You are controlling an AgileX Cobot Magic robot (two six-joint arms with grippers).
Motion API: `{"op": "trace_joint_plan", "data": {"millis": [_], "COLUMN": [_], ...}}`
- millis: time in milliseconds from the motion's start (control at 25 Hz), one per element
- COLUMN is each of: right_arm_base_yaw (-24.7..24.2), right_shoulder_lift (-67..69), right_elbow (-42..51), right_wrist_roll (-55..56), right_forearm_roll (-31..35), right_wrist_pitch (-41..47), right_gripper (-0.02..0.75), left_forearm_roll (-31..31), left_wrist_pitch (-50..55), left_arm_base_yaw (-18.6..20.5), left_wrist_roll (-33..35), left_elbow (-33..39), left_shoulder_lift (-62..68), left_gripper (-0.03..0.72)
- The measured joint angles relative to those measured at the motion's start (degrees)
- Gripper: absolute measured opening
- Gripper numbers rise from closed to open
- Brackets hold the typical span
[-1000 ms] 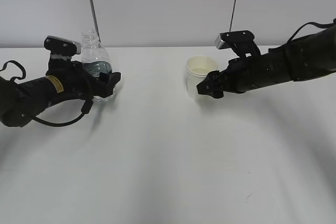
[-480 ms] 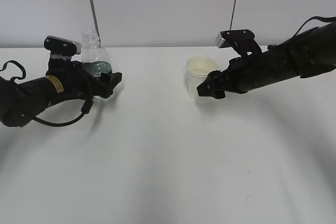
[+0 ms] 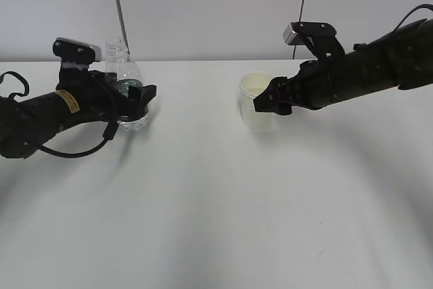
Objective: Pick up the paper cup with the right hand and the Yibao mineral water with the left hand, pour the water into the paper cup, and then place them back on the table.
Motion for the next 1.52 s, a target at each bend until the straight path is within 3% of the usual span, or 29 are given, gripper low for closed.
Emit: {"op": "trace_joint_plan", "data": {"millis": [1520], "right_arm_base_yaw": [0.0], "right_shoulder_lift": [-11.3], "right_elbow": [0.8], "right_wrist_roll": [0.5], "right_forearm_roll": [0.0], "right_wrist_pitch": [2.0], "right_gripper": [0.586], "left_forearm_roll": [0.2], "left_wrist_pitch": [11.8], "left_arm_base_yaw": [-1.5], "left_wrist_roll": [-5.2], "left_elbow": [0.4], "left_shoulder_lift": [-14.5], "left_gripper": [0.617]}}
